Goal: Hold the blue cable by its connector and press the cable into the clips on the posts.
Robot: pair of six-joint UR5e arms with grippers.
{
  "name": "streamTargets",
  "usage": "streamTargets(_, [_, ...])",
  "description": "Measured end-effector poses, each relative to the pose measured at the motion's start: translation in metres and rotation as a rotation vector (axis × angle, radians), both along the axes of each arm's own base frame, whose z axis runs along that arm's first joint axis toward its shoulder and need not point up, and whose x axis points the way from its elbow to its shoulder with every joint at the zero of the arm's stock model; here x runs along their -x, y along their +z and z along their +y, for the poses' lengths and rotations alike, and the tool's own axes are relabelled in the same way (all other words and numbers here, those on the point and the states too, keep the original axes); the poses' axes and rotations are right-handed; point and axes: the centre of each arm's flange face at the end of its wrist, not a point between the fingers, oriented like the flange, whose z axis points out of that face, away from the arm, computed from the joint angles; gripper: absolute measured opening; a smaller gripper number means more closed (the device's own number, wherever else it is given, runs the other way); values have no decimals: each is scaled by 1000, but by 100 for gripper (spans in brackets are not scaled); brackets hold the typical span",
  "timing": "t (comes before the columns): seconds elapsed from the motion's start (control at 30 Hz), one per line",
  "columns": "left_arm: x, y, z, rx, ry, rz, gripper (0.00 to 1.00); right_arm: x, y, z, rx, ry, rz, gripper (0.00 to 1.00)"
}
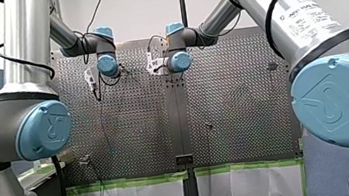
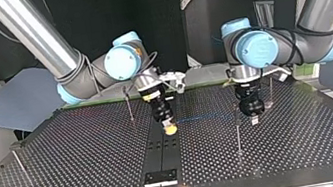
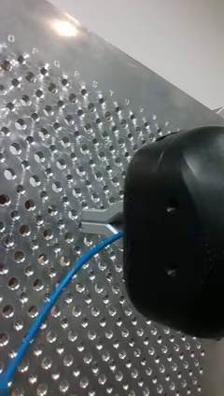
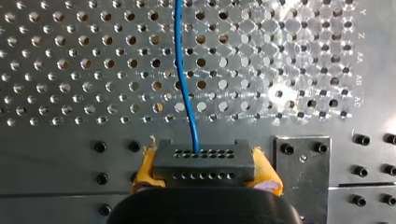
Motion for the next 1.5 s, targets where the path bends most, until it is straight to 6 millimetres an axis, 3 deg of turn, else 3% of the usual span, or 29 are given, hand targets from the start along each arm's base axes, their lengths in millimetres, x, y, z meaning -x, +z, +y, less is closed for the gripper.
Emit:
streamTargets(0.9, [-20, -8, 26, 27, -21, -1, 0, 9, -1, -14, -8, -7, -4, 0])
streamTargets(0.93, [-20, -9, 28, 19, -11, 4, 17, 10, -1, -15, -8, -8, -5, 0])
streamTargets(0.97, [-20, -9, 29, 14, -4, 8, 46, 11, -1, -16, -9, -10, -5, 0])
streamTargets(1.0, [-19, -10, 30, 10, 3, 13, 46, 12, -1, -17, -10, -11, -6, 0])
streamTargets(1.07, [-18, -11, 32, 0, 18, 27, 89, 13, -1, -19, -11, -15, -8, 0])
streamTargets(1.1, [-17, -12, 32, -4, 23, 34, 89, 14, -1, -20, -12, -16, -8, 0])
streamTargets(1.13, [-16, -13, 32, -10, 28, 44, 100, 15, -1, -22, -12, -18, -9, 0])
streamTargets(1.5, [-3, -20, 29, -58, 55, 140, 100, 24, -2, -32, -21, -35, -15, 0])
